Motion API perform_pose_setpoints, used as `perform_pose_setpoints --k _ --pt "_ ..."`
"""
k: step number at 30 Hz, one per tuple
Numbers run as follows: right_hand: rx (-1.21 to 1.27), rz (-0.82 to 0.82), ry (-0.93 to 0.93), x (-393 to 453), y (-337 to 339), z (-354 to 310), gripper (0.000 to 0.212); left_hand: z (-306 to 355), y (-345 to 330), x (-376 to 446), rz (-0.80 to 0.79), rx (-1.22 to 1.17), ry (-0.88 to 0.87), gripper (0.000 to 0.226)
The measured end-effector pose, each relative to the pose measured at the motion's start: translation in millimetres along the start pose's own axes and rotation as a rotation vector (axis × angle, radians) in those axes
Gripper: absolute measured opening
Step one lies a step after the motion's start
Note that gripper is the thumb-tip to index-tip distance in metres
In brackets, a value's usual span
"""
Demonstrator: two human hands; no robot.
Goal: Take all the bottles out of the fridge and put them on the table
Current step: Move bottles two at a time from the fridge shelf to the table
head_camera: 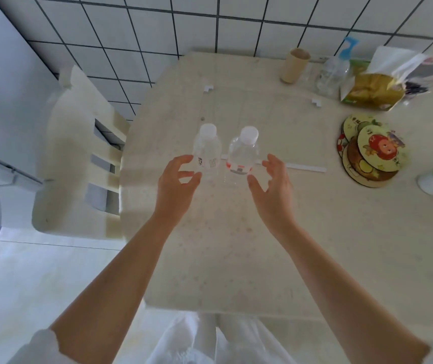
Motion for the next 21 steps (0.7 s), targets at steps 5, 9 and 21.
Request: perform_pose_setpoints --k 5,9,21 --pt "0.052 0.018 -0.031 -45.2 12.2 14.7 0.049 17.9 12.9 -35.5 -0.011 0.012 -0.054 0.026" --pt "0.077 0.023 0.005 -77.0 19.9 20.3 0.043 28.1 23.2 -70.8 0.004 0.023 -0.059 0.019" --pt "0.001 -0.158 0.123 -190.6 21.9 74.3 0.037 43.6 50.9 -245.3 0.099 0.108 0.001 0.016"
Point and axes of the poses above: each hand's wrist, its own x-axis towards the middle knuckle, its own y-axis out of the back of the hand, z = x × y, the point moved 9 cm from there along x, towards the middle knuckle, and after that the axes turned 14 degrees about -y, right-handed, at the moved point
